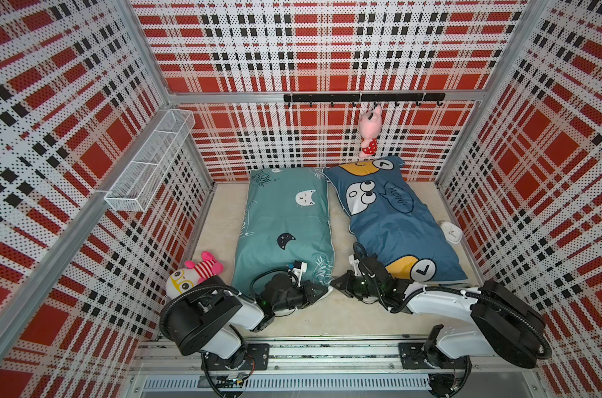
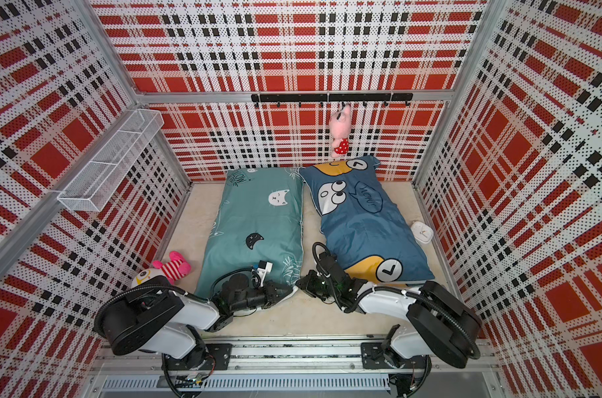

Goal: Zip up pillowcases
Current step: Zip the zipper on the pillowcase.

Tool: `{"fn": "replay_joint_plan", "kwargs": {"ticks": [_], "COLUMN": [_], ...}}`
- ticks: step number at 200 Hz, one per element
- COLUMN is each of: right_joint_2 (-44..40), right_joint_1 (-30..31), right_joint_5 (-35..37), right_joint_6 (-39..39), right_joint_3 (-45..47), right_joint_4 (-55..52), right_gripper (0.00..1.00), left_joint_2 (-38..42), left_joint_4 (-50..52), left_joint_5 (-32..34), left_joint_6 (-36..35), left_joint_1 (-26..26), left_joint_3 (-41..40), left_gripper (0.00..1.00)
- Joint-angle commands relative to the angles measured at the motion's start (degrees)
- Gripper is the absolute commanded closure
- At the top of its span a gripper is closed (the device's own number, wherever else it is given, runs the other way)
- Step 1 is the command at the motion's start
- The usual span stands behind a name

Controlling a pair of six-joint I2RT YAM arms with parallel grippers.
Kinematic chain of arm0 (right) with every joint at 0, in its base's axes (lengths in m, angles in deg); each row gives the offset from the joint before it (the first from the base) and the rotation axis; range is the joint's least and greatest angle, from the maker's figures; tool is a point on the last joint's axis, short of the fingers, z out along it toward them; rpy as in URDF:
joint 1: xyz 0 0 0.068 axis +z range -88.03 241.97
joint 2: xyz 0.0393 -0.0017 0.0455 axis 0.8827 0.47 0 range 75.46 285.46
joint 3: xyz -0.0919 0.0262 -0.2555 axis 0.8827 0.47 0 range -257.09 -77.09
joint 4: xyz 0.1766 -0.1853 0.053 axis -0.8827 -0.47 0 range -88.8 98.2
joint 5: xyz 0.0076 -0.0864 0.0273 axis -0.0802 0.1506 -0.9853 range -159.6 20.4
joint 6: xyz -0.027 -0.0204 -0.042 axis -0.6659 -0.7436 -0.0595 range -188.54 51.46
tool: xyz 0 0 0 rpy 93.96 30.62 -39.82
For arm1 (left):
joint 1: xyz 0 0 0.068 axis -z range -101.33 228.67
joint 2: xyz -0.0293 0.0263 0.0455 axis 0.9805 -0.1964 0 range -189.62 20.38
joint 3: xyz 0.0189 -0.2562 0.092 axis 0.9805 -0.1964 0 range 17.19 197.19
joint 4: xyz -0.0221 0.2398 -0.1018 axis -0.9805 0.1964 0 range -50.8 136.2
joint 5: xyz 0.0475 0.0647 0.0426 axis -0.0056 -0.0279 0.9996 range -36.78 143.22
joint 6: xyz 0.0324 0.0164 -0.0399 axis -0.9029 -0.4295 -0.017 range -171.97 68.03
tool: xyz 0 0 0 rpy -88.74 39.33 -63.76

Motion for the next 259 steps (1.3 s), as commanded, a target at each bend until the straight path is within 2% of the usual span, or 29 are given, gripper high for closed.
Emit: {"fn": "replay_joint_plan", "kwargs": {"ticks": [1, 34, 76, 123, 176, 259], "right_joint_2": [-2.2, -3.7, -4.1, -3.8, -2.2, -1.4], "right_joint_1": [-0.2, -0.5, -1.4, -3.0, -5.1, -8.1], "right_joint_5": [1.6, 4.1, 6.2, 6.0, 4.9, 4.2], "right_joint_6": [-1.5, -4.7, -9.1, -11.6, -14.4, -18.7], "right_joint_3": [-0.7, -2.9, -6.6, -8.1, -9.6, -12.5], "right_joint_4": [-2.1, -8.0, -15.4, -16.8, -17.8, -20.6], "right_gripper": [1.00, 1.00, 1.00, 1.00, 1.00, 1.00], "left_joint_2": [1.5, 6.1, 12.5, 18.0, 27.6, 38.7], "left_joint_4": [1.9, 10.7, 19.6, 27.6, 43.1, 57.8], "left_joint_5": [0.3, 3.6, 6.6, 8.2, 13.4, 15.7], "left_joint_6": [-2.6, -7.5, -10.4, -12.0, -15.5, -18.6], "left_joint_1": [-0.6, -1.2, -3.1, -5.3, -8.4, -16.2], "left_joint_3": [1.0, 1.7, 1.3, 1.0, 2.1, 1.4], "left_gripper": [1.00, 1.00, 1.00, 1.00, 1.00, 1.00]}}
